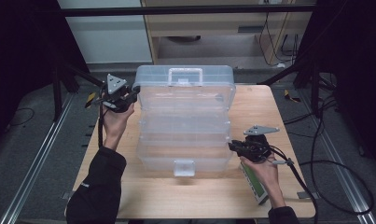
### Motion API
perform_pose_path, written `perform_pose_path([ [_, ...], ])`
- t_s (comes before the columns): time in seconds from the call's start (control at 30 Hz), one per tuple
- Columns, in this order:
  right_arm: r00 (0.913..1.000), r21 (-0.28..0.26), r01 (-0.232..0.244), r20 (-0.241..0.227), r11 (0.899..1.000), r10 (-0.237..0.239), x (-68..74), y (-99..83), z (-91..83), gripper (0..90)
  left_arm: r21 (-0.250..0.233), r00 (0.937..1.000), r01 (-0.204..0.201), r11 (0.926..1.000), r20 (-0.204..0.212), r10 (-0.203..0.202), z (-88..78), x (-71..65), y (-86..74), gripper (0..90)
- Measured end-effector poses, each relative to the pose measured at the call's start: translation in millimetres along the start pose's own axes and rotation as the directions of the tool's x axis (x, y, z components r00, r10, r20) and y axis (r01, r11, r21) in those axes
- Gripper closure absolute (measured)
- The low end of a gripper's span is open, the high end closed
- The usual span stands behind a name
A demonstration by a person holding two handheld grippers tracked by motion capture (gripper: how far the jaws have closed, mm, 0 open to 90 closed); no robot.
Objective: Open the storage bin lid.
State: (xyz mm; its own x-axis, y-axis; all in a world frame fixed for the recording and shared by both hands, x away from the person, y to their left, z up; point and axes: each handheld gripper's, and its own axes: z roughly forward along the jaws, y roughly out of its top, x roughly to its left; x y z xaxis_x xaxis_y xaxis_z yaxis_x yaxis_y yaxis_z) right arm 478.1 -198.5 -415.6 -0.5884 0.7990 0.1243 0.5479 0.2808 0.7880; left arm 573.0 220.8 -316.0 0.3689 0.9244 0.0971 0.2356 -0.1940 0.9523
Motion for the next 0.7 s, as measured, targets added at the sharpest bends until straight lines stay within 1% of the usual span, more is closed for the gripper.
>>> perform_pose_path([
  [0.33, 1.0000, 0.002, -0.002, -0.001, 1.000, 0.002, -0.6, 0.3, 0.2, 76.1, 0.010, 0.9998, -0.002, 1.0000, -0.021, 0.002, 11.5, 1.4, 6.0, 77.3],
  [0.53, 1.0000, 0.003, -0.002, -0.001, 1.000, 0.002, -1.1, 0.3, 0.8, 75.4, 0.009, 0.9995, 0.025, 0.9997, -0.020, -0.025, 19.6, 4.3, 8.2, 77.9],
  [0.7, 1.0000, 0.006, -0.007, -0.003, 1.000, 0.007, -1.3, 0.6, 1.3, 75.0, 0.016, 0.9992, 0.029, 0.9994, -0.028, -0.028, 26.0, 5.3, 10.8, 78.1],
])
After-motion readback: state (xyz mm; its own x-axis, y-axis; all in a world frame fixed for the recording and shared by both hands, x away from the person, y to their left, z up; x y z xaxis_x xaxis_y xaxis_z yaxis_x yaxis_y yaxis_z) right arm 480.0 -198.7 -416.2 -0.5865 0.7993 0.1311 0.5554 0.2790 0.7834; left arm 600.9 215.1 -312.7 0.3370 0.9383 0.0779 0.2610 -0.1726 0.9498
